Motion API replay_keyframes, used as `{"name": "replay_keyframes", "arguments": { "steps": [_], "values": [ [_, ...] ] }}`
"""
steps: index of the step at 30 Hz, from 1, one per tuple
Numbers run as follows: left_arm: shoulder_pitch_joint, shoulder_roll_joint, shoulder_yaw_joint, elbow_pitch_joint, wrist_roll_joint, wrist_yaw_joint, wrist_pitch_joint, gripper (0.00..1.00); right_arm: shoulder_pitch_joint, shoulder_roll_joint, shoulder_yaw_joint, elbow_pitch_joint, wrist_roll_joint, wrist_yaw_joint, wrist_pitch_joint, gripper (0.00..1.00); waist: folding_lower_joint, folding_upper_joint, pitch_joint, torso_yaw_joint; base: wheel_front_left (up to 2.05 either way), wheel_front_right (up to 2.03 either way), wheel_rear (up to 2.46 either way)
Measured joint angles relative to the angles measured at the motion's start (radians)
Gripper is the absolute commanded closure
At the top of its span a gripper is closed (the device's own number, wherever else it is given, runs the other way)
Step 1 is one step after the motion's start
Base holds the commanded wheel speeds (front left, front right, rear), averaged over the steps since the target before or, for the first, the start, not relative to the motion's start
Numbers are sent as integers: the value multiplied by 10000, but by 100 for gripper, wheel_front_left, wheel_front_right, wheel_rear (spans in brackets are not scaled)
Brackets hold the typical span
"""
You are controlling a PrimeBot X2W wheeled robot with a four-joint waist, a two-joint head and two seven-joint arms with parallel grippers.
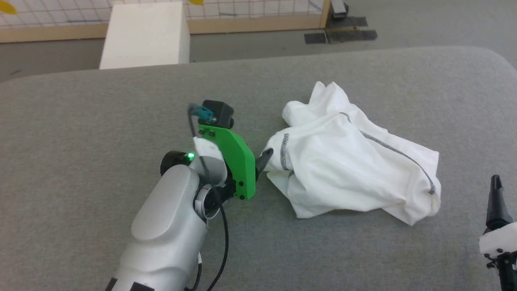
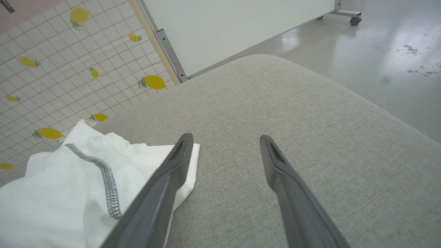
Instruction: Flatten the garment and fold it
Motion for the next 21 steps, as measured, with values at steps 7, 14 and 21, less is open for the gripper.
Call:
{"name": "replay_keyframes", "arguments": {
  "steps": [7, 14, 21],
  "values": [
    [-308, -6, -422, 483, -234, 171, 928, 0, -40, 4, 150, 445, 59, 0, -403, 0, 0, 0, 525, -676, 0, 0, 0],
    [-263, -23, -491, 393, -947, 58, 552, 100, -65, 0, 155, 685, 44, -2, -602, 0, 0, 0, 874, -946, 0, 0, 0],
    [-1027, 82, 370, 127, -838, 115, -1638, 100, -191, 2, 474, 849, 42, 0, -660, 0, 0, 0, 699, -631, 0, 0, 0]
  ]
}}
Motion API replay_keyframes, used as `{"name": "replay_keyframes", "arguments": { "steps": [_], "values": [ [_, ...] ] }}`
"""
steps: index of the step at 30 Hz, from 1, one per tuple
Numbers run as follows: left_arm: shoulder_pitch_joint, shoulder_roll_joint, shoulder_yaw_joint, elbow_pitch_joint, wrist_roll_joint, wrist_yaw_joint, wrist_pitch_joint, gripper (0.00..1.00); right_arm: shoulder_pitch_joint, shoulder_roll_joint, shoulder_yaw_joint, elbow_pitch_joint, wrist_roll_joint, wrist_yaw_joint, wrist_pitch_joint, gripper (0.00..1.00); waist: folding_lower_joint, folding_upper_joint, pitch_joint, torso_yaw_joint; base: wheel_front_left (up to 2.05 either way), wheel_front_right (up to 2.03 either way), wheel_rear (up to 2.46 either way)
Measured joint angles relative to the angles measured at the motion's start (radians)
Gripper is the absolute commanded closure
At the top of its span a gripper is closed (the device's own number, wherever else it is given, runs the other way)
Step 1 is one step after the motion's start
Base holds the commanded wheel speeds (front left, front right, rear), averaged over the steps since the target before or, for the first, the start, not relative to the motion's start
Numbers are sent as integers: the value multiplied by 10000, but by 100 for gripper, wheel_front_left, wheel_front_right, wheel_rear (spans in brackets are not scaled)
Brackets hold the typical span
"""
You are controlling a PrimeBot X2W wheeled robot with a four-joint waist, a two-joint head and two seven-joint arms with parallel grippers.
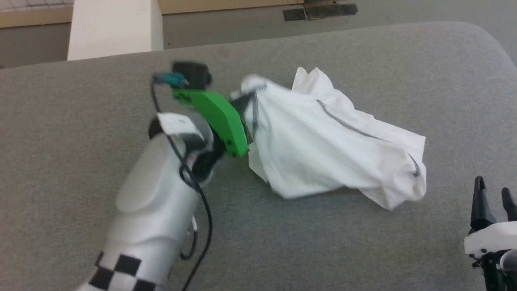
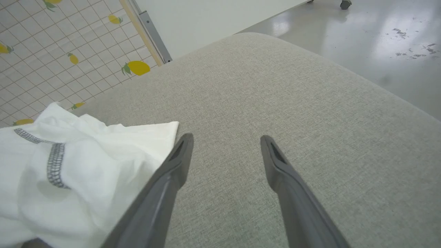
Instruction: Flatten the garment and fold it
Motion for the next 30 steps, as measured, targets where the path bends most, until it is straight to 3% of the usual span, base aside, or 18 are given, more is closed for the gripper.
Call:
{"name": "replay_keyframes", "arguments": {
  "steps": [6, 11, 16, 22, 26, 30],
  "values": [
    [-1717, 422, 832, -447, 136, -15, -1785, 100, 4, 2, 10, 33, -174, 0, 6, 0, 0, 0, -308, 424, 0, 0, 0],
    [-1653, 828, 1110, -1722, 224, -46, -2667, 100, 19, 2, 98, 50, -238, 0, 19, 0, 0, 0, -628, 786, 0, 0, 0],
    [1632, 1269, 560, -3294, 336, 67, -2107, 100, 289, 2, 155, 180, -265, 0, 21, 0, -1, 0, -911, 1199, 0, 0, 0],
    [5637, 1494, -282, -3150, 251, 587, -1315, 100, 388, 12, 387, 324, -102, 0, 75, 0, -1, 0, -1062, 1753, 0, 0, 0],
    [6690, 1649, -719, -2606, 251, 838, -646, 100, 389, 6, 477, 416, -104, 0, 77, 0, -1, 0, -1164, 2053, 0, 0, 0],
    [6888, 1661, -470, -2506, -94, 1216, -194, 100, 390, 10, 602, 487, -104, 0, 79, 0, -1, 0, -1304, 2238, 0, 0, 0]
  ]
}}
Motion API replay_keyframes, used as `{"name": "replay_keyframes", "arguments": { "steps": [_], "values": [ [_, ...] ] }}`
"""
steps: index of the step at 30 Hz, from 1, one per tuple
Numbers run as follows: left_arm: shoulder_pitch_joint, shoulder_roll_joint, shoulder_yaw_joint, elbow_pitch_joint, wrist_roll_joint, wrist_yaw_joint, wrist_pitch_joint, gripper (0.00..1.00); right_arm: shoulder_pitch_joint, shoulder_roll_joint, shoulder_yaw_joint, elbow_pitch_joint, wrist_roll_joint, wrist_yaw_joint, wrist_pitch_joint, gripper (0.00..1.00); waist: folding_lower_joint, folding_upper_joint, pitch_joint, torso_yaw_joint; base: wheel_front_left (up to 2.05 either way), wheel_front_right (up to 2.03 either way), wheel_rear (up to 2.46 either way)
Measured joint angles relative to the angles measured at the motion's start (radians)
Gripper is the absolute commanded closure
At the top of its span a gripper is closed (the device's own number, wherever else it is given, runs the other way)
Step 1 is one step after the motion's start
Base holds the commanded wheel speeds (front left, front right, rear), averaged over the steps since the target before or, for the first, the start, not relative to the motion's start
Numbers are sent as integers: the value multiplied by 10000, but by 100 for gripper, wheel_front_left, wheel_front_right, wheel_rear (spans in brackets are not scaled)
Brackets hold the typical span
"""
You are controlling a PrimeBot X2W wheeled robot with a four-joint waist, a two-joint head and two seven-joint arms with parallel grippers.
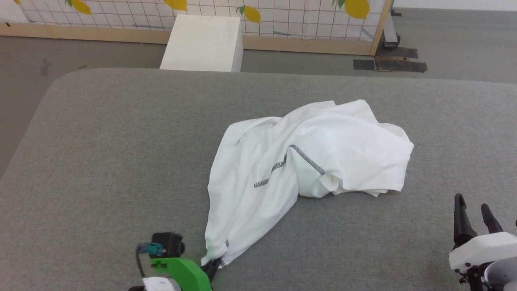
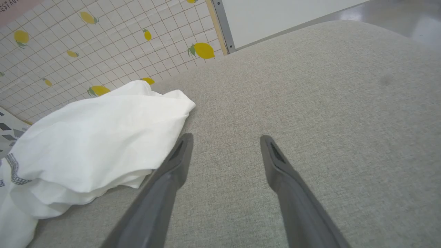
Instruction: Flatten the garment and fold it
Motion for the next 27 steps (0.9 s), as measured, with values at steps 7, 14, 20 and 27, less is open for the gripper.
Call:
{"name": "replay_keyframes", "arguments": {
  "steps": [7, 14, 20, 27],
  "values": [
    [244, -723, 2286, -1785, -3068, -700, -886, 0, 30, -2, 59, 19, -4, 0, 27, 0, 0, 0, -142, 149, 0, 0, 0],
    [101, -40, 4036, -2968, -1047, -669, -4435, 0, -364, -8, 792, -284, -282, -2, 535, 0, 0, -1, -84, 70, 0, 0, 0],
    [-214, -198, 4011, -3026, 1941, -174, -5914, 0, -2197, -10, 2186, -848, -1072, 0, 2535, 0, 0, 0, 293, 90, 0, 0, 0],
    [-529, -878, 3724, -2700, 3356, -134, -5944, 0, -4671, -305, 4282, -261, -2592, 2, 5538, 0, 0, -1, 1010, 312, 0, 0, 0]
  ]
}}
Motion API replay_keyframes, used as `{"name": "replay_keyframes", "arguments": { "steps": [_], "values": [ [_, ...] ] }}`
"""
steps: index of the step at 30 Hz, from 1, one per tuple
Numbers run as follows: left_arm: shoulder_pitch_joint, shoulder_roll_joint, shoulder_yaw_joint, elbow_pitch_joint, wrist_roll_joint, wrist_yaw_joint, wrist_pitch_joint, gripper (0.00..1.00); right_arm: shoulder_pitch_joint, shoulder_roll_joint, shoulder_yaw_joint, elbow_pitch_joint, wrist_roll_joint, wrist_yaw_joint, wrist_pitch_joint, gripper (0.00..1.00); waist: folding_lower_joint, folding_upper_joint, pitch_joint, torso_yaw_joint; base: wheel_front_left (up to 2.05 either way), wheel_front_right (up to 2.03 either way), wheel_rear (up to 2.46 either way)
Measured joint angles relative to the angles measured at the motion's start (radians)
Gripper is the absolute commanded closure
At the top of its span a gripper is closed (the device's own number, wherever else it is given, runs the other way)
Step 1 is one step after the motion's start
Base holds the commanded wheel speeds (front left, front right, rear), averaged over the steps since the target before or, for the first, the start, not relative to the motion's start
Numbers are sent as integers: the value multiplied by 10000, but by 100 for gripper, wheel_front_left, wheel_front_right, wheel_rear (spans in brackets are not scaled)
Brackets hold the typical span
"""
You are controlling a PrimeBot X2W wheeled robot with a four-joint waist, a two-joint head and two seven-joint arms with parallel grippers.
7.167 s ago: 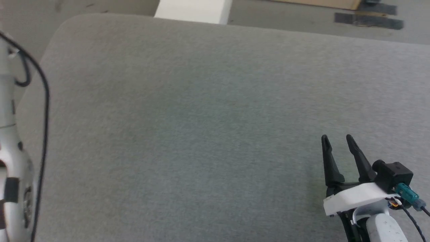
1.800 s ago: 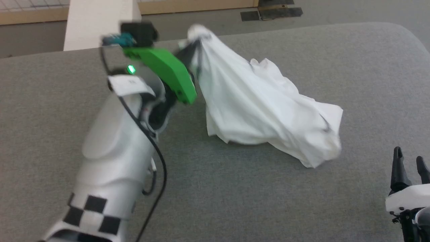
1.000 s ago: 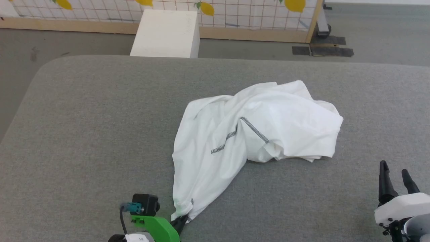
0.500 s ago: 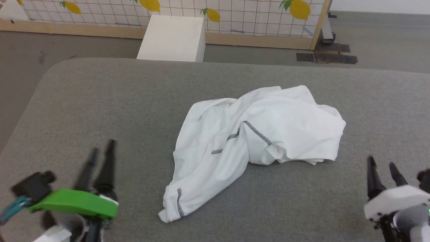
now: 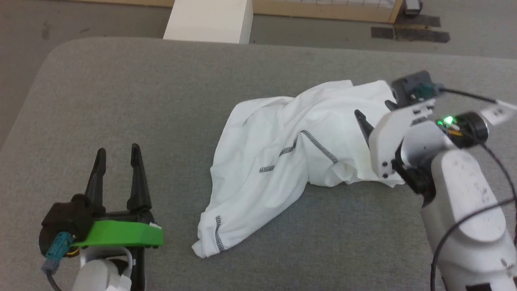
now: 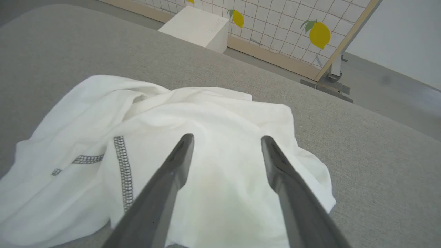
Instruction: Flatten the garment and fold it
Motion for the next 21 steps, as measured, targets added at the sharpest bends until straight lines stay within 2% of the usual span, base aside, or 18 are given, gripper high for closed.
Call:
{"name": "replay_keyframes", "arguments": {
  "steps": [5, 10, 14, 15, 16, 17, 21],
  "values": [
    [-504, -374, -6, 259, 105, -263, 0, 0, -1473, -846, 1030, 1189, -466, 0, 1181, 0, 0, 0, 546, 354, 0, 0, 0],
    [-663, -635, 33, 566, 69, -533, 0, 0, -2563, -1174, 1779, 2182, -587, 0, 1181, 0, 1, 0, 1010, 885, 0, 0, 0],
    [-750, -767, 44, 702, 21, -667, 0, 0, -2788, -1312, 2065, 2922, -487, 0, 1160, 0, 0, 0, 1307, 1312, 0, 0, 0],
    [-768, -771, 44, 723, -15, -690, 0, 0, -2810, -1315, 2123, 3047, -389, 0, 1101, 5, 1, 0, 1362, 1395, 0, 0, 0],
    [-773, -784, 44, 748, -21, -696, 0, 0, -2847, -1319, 2184, 3156, -303, 0, 1026, 78, 0, 0, 1420, 1487, 0, 0, 0],
    [-772, -790, 54, 777, -21, -698, 0, 0, -2896, -1333, 2276, 3235, -226, 0, 949, 100, 0, 0, 1470, 1567, 0, 0, 0],
    [-762, -817, 159, 895, -42, -700, 0, 0, -2987, -1398, 2460, 3317, 374, 0, 581, 100, 1, 0, 1471, 1696, 0, 0, 0]
  ]
}}
